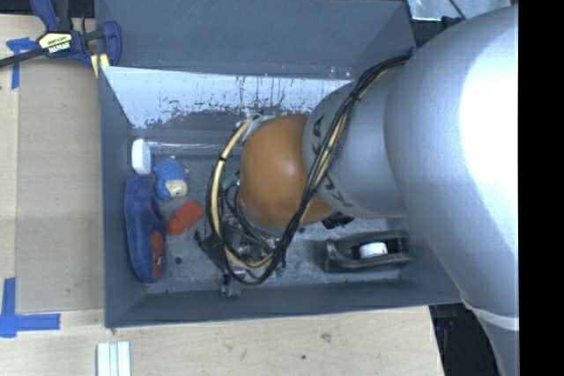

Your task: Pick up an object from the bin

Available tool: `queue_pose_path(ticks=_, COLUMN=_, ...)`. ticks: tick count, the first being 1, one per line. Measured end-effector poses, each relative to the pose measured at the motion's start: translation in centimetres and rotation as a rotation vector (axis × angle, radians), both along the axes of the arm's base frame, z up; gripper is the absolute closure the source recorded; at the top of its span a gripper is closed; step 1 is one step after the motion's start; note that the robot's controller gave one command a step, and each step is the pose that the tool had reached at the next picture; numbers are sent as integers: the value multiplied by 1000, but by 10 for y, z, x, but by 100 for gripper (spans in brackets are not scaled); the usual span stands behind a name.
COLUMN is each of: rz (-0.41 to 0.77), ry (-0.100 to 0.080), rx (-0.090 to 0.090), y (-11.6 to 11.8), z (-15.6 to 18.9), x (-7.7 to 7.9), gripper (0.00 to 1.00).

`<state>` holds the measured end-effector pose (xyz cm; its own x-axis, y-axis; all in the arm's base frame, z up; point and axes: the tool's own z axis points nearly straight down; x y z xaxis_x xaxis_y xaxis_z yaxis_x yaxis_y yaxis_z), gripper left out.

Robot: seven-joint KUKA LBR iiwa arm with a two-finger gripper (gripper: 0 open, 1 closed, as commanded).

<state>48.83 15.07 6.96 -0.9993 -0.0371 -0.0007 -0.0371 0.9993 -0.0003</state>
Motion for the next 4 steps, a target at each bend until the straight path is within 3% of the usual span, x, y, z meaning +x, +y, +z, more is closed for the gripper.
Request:
queue_pose_path(ticks=1, rz=-1, ry=-1, rx=0, y=0, z=0, x=0, gripper=0)
queue_pose_path(ticks=2, rz=-1, ry=-2, rx=0, y=0, z=0, x=1, gripper=100)
queue_pose_path(ticks=3, rz=-3, ry=-4, rx=2, y=0, z=8, x=2, gripper=100)
queue_pose_path(ticks=4, rz=-3, ry=-10, rx=3, y=0, z=119, x=4, gripper=100)
